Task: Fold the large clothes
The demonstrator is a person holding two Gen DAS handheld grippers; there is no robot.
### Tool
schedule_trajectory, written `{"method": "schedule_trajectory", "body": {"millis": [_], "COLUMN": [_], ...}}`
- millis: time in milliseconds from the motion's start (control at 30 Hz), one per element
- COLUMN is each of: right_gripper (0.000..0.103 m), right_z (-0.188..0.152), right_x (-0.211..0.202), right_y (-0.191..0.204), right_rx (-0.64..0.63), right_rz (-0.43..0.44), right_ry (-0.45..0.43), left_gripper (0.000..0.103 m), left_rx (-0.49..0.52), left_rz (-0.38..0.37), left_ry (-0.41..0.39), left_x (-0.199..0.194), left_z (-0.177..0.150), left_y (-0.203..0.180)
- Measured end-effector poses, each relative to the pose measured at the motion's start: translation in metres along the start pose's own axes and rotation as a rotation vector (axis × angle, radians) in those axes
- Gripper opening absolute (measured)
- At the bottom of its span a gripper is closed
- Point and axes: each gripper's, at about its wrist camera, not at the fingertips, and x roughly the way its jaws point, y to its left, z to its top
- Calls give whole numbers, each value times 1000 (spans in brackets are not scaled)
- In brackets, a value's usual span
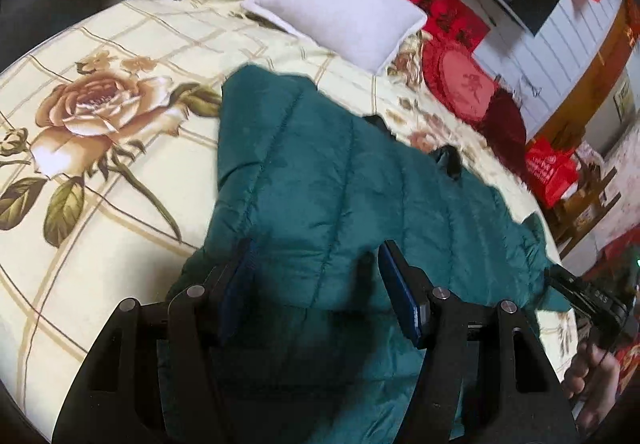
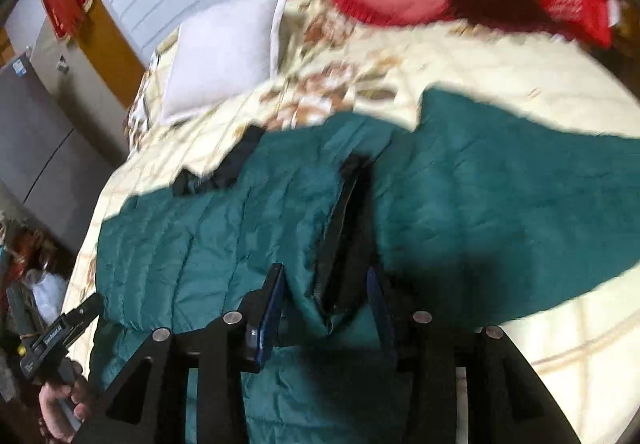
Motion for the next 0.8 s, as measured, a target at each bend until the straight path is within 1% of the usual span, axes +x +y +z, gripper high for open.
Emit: {"method": "schedule_trajectory", "body": {"millis": [67, 133, 167, 233, 300, 333, 367, 400, 433, 467, 500, 533, 633, 700, 767, 800], "right_gripper": [40, 40, 40, 40, 41, 41, 41, 41, 41, 41, 41, 41, 45, 53, 53, 53], "right_z": [0, -3, -5, -8, -10, -11, -12, -14, -17, -19, -19, -19, -22, -23, -18, -12], "right_x": [-20, -27, -26, -16, -1, 15, 27, 40, 57, 64, 62, 62, 60, 58, 58, 58], "right_y": [7, 27, 39, 67, 84, 89, 89, 86, 75, 63, 54, 53, 55, 59, 68, 74], "right_rx": [-6, -60, -91, -160, -202, -223, -239, -247, -231, -205, -194, -193, -207, -239, -257, -259], "right_rz": [-45, -72, -66, -51, -51, -50, -81, -131, -163, -139, -117, -119, -122, -124, -140, -153], "right_ry": [-80, -150, -163, -161, -125, -63, -20, 24, 88, 107, 75, 62, 57, 65, 106, 110], "left_gripper": [63, 63, 63, 63, 63, 63, 64, 64, 65, 66, 67, 69, 71, 72, 72, 72], "left_rx": [0, 20, 30, 39, 53, 59, 66, 75, 86, 96, 109, 118, 118, 116, 116, 116], "left_rz": [-5, 12, 22, 45, 65, 71, 76, 78, 80, 83, 89, 93, 93, 93, 99, 104], "left_ry": [-34, -47, -36, 10, 38, 39, 41, 49, 61, 65, 69, 74, 84, 85, 82, 81], "left_x": [-7, -7, -4, 7, 16, 16, 17, 17, 19, 20, 22, 23, 25, 24, 24, 25], "left_z": [3, 4, 3, 1, -3, -4, -5, -6, -7, -8, -10, -10, -12, -13, -13, -13], "left_y": [-1, -3, -3, -1, -1, -2, -3, -4, -6, -8, -10, -11, -11, -10, -11, -12]}}
